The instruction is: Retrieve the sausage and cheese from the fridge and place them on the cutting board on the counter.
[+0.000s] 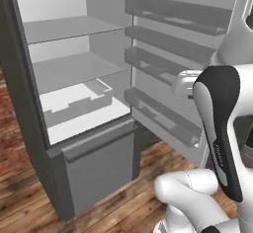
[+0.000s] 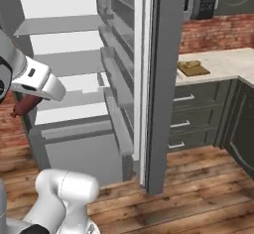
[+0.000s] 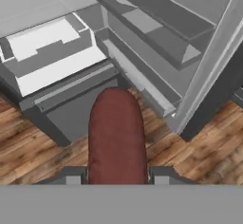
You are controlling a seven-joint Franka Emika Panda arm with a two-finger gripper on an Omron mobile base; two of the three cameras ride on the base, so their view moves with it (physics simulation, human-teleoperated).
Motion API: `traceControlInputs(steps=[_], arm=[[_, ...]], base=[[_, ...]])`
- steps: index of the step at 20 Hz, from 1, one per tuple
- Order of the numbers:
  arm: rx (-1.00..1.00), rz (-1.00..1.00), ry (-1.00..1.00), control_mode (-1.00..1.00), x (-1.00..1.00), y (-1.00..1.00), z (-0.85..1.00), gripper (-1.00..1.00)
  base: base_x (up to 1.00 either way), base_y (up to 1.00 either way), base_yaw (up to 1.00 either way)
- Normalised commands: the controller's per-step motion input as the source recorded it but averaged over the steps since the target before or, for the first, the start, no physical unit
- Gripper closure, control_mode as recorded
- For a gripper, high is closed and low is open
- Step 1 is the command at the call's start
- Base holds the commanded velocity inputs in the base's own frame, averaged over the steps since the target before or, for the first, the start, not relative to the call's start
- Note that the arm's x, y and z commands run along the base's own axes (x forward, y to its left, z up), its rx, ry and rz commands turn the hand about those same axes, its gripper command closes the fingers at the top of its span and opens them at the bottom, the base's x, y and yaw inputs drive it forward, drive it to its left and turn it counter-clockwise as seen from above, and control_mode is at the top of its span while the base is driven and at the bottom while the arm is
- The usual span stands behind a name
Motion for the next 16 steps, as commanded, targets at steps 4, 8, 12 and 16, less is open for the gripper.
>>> traceControlInputs(steps=[4,8,12,16], arm=[[0.0,0.0,0.0,1.0,0.0,0.0,0.0,1.0],[0.0,0.0,0.0,1.0,0.0,0.0,0.0,1.0],[0.0,0.0,0.0,1.0,0.0,0.0,0.0,1.0],[0.0,0.0,0.0,1.0,0.0,0.0,0.0,1.0]], base=[[-1.0,0.48,-0.68],[-1.0,0.41,-0.66],[-1.0,0.27,-0.63],[-0.98,0.09,-0.67]])
